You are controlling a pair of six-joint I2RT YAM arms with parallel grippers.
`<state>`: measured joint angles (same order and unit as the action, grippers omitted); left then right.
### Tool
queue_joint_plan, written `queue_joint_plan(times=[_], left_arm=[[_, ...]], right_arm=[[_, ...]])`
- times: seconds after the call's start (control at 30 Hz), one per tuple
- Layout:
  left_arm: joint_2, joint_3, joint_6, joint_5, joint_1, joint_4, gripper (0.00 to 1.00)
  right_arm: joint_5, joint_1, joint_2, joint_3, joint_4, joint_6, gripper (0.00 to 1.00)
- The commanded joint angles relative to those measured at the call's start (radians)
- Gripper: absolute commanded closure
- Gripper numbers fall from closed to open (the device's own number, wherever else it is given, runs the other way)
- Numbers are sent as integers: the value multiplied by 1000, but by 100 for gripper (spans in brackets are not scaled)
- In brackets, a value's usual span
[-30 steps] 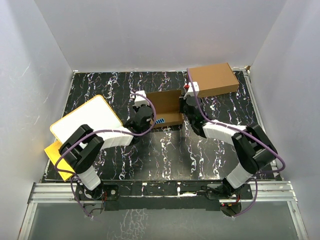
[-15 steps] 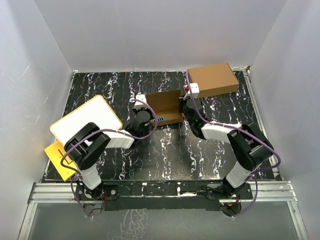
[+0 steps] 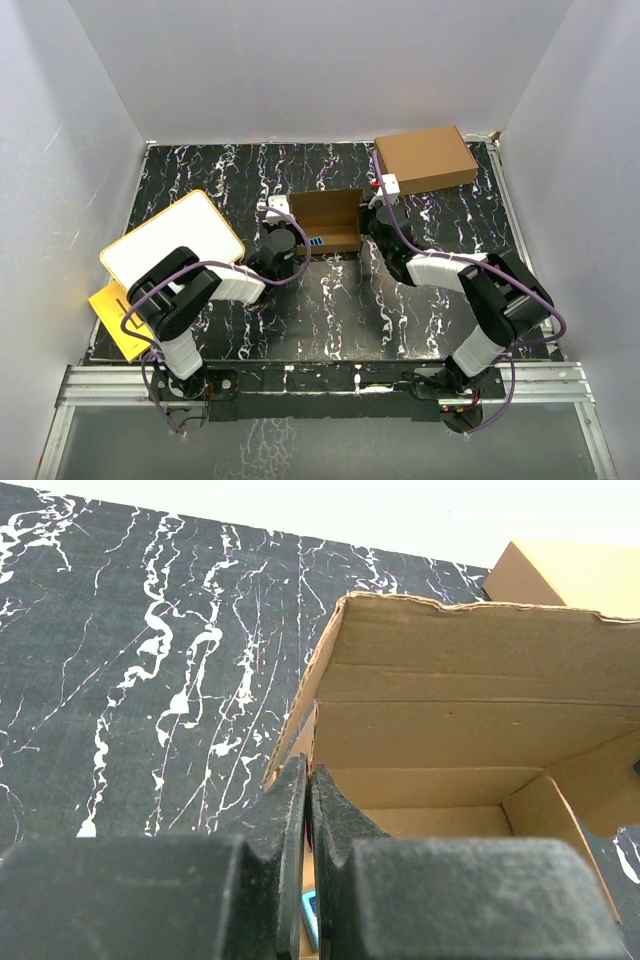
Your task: Fold the paper box
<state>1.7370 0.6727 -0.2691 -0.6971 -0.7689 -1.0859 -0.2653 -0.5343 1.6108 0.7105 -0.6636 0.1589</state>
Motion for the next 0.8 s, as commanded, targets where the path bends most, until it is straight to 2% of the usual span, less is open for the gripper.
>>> queue_joint_plan(times=[0.0,0.4,0.77], left_arm=[[-50,-35,-14,44,-21,-6,100],[-75,-85,-19,40,-44,-1,100],[-88,-97,-21,21,-51,28,99]], right_arm=[[63,-12,-44,-21,-67,17,89],[94,-11,-86,-62,5,27,86],[115,-8,-141,-77,74,-14,76]])
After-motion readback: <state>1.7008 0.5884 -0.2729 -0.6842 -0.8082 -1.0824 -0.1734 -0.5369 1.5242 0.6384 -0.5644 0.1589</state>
